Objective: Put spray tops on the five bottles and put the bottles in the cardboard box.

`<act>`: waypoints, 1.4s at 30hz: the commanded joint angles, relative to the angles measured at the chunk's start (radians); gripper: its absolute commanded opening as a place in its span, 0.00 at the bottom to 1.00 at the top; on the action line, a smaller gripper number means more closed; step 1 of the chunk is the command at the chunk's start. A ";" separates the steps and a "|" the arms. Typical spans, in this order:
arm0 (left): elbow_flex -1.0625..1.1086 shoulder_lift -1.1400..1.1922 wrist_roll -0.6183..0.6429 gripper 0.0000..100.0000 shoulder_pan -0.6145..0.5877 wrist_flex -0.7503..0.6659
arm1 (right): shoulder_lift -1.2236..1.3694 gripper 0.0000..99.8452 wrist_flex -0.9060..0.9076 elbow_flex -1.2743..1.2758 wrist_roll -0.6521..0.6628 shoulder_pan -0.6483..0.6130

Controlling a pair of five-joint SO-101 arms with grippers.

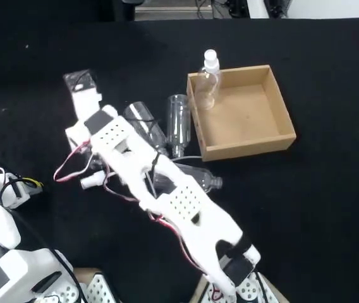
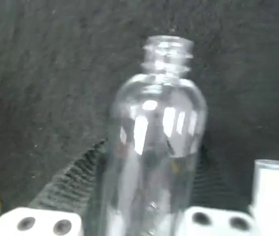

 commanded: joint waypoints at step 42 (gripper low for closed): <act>0.341 -0.784 0.238 0.29 0.410 0.250 | -1.851 0.01 0.253 1.561 0.664 0.230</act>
